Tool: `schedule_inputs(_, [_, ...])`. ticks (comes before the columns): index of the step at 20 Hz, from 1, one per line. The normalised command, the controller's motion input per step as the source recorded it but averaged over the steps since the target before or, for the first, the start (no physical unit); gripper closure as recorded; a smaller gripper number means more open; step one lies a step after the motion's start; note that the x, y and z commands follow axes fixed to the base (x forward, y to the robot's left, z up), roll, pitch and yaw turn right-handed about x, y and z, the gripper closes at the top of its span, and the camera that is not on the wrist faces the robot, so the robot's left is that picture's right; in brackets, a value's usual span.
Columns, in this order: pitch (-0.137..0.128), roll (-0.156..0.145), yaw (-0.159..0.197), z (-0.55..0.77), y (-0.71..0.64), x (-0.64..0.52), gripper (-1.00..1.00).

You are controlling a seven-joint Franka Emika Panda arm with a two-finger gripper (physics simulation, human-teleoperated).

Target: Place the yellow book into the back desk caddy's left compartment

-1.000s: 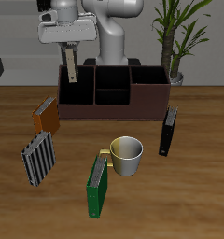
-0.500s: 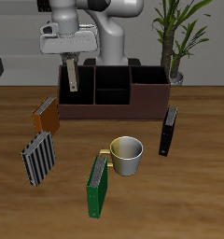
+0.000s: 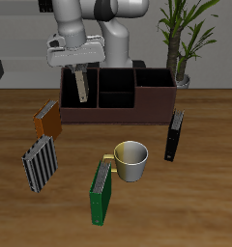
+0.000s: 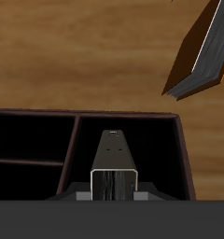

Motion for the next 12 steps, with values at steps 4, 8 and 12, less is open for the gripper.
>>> schedule_inputs(4, [0.023, 0.027, -0.003, -0.16, 0.09, 0.00, 1.00])
schedule_inputs(8, [0.033, 0.011, 0.005, -0.25, 0.04, 0.04, 1.00])
schedule_inputs(12, [0.014, -0.001, -0.009, -0.18, -0.03, 0.05, 1.00])
